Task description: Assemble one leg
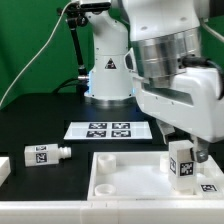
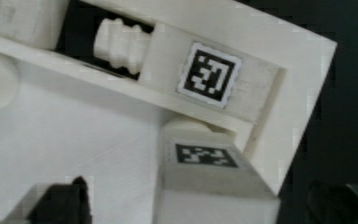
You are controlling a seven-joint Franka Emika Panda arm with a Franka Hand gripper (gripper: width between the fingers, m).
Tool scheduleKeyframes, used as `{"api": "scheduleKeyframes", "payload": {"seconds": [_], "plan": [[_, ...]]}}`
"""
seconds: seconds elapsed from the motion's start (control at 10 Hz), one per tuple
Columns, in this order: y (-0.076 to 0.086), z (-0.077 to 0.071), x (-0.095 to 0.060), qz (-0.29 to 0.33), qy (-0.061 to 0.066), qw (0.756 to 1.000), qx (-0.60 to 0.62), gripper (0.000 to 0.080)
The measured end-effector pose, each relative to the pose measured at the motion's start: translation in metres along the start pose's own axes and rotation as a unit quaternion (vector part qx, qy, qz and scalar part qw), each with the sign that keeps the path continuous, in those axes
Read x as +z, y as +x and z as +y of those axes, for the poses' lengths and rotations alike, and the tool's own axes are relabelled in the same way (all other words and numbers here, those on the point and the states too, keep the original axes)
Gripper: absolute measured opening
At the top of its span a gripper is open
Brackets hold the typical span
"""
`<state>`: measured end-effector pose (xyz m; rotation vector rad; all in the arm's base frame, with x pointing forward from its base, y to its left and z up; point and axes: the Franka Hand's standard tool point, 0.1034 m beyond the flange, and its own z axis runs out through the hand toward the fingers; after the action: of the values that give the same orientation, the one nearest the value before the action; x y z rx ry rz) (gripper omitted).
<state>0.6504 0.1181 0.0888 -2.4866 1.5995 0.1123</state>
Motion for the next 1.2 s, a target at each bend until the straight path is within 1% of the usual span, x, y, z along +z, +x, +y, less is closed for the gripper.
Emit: {"api": "scheduleKeyframes", "payload": {"seconds": [0.1, 0.3, 0.4, 0.5, 0.6, 0.7, 0.9, 1.0, 1.2], "plan": [[0.0014, 0.0008, 0.0005, -0.001, 0.001, 0.999, -0.051, 0.0642], [0.0018, 0.0012, 0.0007, -0.001, 0.000, 0.994, -0.110, 0.0648], [0.0023, 0.0018, 0.0008, 0.001, -0.003, 0.987, -0.162, 0.0648], [0.0034, 0.0032, 0.0012, 0.018, -0.018, 0.971, -0.238, 0.0649], [0.0033, 0.0036, 0.0016, 0.026, -0.027, 0.959, -0.280, 0.0649], [0.0060, 0.0036, 0.0006, 0.030, -0.033, 0.937, -0.346, 0.0649], [0.0055, 0.0015, -0.0007, 0.044, -0.053, 0.888, -0.455, 0.0649], [0.0057, 0.0017, -0.0001, 0.044, -0.060, 0.860, -0.505, 0.0649], [0.0105, 0.0012, 0.0017, 0.039, -0.064, 0.821, -0.566, 0.0649]]}}
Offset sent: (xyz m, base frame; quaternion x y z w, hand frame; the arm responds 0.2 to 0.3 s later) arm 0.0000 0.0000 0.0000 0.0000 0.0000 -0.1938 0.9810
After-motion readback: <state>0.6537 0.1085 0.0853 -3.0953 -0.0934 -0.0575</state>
